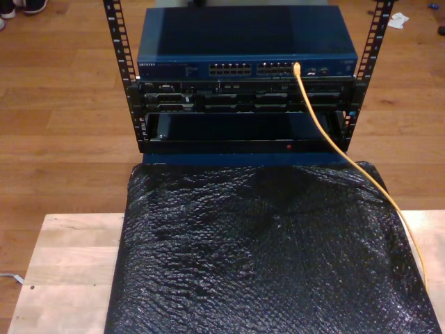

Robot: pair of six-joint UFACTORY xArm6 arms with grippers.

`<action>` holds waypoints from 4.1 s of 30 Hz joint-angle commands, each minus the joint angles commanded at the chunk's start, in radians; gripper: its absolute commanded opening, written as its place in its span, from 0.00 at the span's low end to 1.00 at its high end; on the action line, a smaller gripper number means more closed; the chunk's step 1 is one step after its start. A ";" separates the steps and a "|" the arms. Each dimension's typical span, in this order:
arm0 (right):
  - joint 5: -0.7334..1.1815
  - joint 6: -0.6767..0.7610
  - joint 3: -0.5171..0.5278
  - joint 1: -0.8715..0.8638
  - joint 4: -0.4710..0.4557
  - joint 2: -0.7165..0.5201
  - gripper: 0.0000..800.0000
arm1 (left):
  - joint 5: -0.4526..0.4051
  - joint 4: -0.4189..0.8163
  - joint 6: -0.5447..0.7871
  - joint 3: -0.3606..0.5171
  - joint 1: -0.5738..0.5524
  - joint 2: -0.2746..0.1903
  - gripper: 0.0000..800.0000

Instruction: Grab the cable and plug it in

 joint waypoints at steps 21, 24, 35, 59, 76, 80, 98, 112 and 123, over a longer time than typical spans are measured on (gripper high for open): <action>0.423 -0.342 0.124 -0.580 -0.261 -0.201 1.00 | -0.002 0.000 0.000 0.000 0.000 0.000 1.00; 0.439 -0.370 0.149 -0.606 -0.287 -0.212 1.00 | 0.000 0.000 0.000 0.000 0.000 0.000 1.00; 0.453 -0.585 0.262 -0.821 -0.299 -0.247 1.00 | 0.000 0.000 0.000 0.000 0.000 0.000 1.00; 0.284 -0.703 0.500 -0.910 -0.299 -0.235 1.00 | 0.000 0.000 0.000 0.000 0.000 0.000 1.00; 0.135 -0.747 0.574 -0.928 -0.295 -0.196 1.00 | -0.002 0.000 0.000 0.000 0.000 0.000 1.00; 0.135 -0.747 0.574 -0.928 -0.295 -0.196 1.00 | 0.000 0.000 0.000 0.000 0.000 0.000 1.00; 0.135 -0.747 0.574 -0.928 -0.295 -0.196 1.00 | -0.002 0.000 0.000 0.000 0.000 0.000 1.00; 0.135 -0.747 0.574 -0.928 -0.295 -0.196 1.00 | 0.000 0.000 0.000 0.000 0.000 0.000 1.00; 0.135 -0.747 0.574 -0.930 -0.295 -0.196 1.00 | 0.000 0.000 0.000 0.000 0.000 0.000 1.00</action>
